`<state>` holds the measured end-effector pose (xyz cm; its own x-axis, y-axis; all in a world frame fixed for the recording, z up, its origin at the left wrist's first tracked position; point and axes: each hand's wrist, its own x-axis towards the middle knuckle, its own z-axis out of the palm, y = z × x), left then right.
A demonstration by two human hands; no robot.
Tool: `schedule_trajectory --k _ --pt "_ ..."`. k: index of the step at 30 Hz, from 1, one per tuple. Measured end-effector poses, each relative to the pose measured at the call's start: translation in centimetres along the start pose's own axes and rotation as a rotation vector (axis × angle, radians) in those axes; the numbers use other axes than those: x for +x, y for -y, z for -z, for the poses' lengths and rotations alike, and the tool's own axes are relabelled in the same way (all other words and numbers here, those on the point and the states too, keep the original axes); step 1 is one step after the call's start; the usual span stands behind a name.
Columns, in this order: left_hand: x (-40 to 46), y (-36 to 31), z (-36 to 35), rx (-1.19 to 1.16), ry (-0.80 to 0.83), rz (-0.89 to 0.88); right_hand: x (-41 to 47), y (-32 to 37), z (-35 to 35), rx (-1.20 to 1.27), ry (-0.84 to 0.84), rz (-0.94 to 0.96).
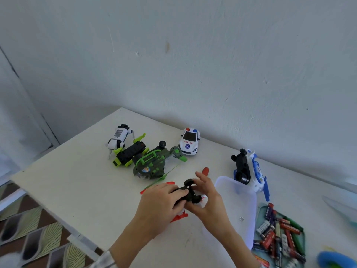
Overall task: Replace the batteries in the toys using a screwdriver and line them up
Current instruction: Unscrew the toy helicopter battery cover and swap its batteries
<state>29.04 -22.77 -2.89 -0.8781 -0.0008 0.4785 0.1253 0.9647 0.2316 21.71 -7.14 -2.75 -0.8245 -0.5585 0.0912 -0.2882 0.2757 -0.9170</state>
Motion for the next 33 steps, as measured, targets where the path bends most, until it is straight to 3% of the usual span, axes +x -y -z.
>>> schedule_trajectory --k 3,5,9,13,16,19,22,25,29,33 --pt "0.1 0.2 0.8 -0.072 0.003 0.076 -0.3 0.5 0.5 -0.041 -0.014 0.099" --pt "0.3 1.2 1.3 -0.223 -0.065 0.228 -0.4 1.2 0.9 0.013 -0.111 0.164" --pt "3.1 3.1 3.4 -0.834 -0.191 0.503 0.3 2.2 0.3 0.185 -0.298 0.083" --pt "8.1 2.7 4.6 -1.297 -0.209 0.71 2.4 3.7 -0.9 0.511 -0.118 -0.198" --pt "11.2 1.8 4.1 -1.434 -0.088 0.701 4.3 5.5 -0.7 0.786 -0.065 -0.252" --pt "14.3 3.1 2.5 -1.242 0.065 0.513 5.4 5.9 -0.2 0.853 -0.221 -0.316" --pt "19.5 7.5 -0.9 -0.702 0.202 0.314 5.6 5.8 -0.1 0.926 -0.408 -0.386" --pt "23.6 10.7 -4.8 -0.197 0.463 0.252 5.0 6.1 -0.5 0.902 -0.548 -0.382" --pt "24.6 12.2 -8.0 -0.153 0.709 0.108 3.6 7.4 -1.7 0.846 -0.682 -0.376" --pt "22.9 12.4 -7.7 -0.175 0.721 0.042 2.3 8.1 -2.2 0.738 -0.799 -0.38"
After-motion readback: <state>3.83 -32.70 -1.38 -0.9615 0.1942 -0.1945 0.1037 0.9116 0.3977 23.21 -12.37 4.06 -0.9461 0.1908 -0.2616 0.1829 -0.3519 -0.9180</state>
